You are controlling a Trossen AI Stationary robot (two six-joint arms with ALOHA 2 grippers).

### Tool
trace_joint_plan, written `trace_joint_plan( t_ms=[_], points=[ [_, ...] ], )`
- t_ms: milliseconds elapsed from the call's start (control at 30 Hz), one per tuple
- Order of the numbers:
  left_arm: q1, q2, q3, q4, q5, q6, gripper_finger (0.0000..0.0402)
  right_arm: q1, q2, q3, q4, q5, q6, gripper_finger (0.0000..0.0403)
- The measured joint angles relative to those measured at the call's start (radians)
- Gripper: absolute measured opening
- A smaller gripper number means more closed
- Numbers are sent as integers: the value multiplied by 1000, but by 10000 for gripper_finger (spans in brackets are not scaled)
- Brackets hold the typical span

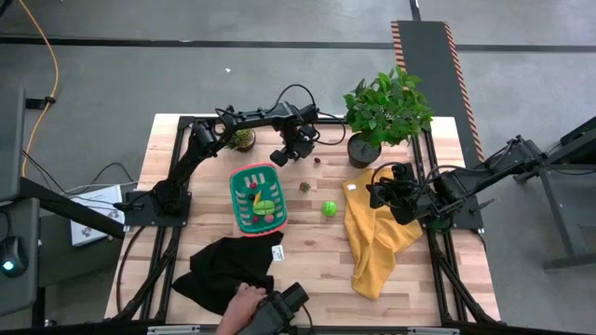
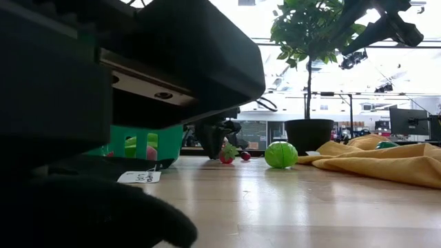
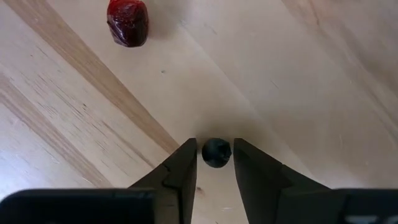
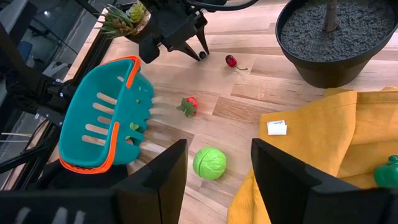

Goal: Pick and placing Produce into tupperware
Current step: Put the blueberry in the green basket

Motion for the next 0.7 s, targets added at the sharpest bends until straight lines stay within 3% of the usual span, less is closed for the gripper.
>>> trace_joint_plan(
  t_ms=[200, 533, 700],
  points=[
    [0, 0, 0, -3, 0, 0, 93, 0, 0, 0, 0, 0, 0, 169],
    [0, -2, 0, -9, 6, 0, 36, 0, 0, 0, 0, 0, 0, 169],
    [0, -3, 0, -10, 6, 0, 41, 0, 0, 0, 0, 0, 0, 169]
  ],
)
